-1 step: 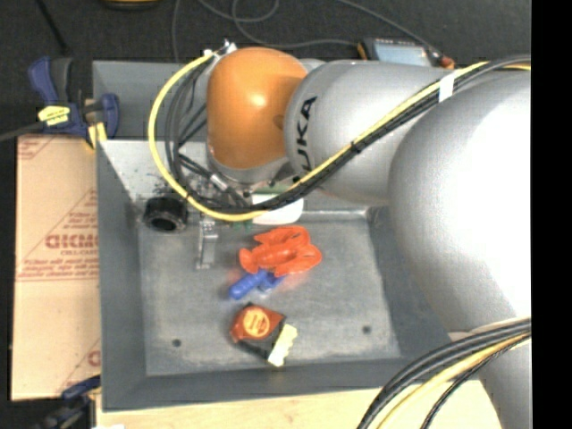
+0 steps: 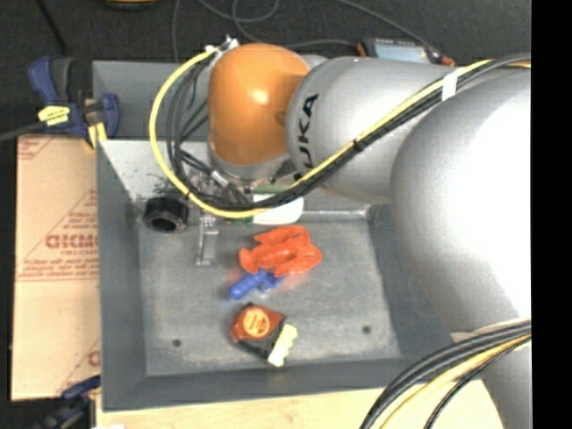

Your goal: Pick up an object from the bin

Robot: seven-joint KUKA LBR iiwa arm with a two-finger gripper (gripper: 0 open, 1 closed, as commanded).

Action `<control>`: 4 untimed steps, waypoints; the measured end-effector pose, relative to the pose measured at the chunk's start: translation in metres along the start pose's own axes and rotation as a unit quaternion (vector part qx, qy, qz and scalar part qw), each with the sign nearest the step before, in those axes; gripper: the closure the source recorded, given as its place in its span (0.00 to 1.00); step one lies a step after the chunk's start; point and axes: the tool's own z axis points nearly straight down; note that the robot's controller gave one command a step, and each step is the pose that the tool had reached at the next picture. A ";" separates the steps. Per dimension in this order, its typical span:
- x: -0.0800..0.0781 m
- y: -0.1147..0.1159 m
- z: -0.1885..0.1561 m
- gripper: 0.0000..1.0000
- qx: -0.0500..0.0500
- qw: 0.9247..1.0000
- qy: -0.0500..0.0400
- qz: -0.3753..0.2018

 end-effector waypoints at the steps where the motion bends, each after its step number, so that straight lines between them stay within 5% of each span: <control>1: 0.015 -0.057 0.064 0.00 0.001 0.998 -0.001 -0.067; 2: -0.001 -0.088 0.041 0.00 0.001 0.994 0.001 -0.109; 3: -0.003 -0.132 0.049 0.00 0.000 0.998 -0.001 -0.060; 4: 0.008 -0.164 0.093 0.00 0.001 0.991 -0.003 -0.132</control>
Offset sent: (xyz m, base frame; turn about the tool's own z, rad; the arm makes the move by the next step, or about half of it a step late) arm 0.0109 -0.1009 -0.0127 -0.2563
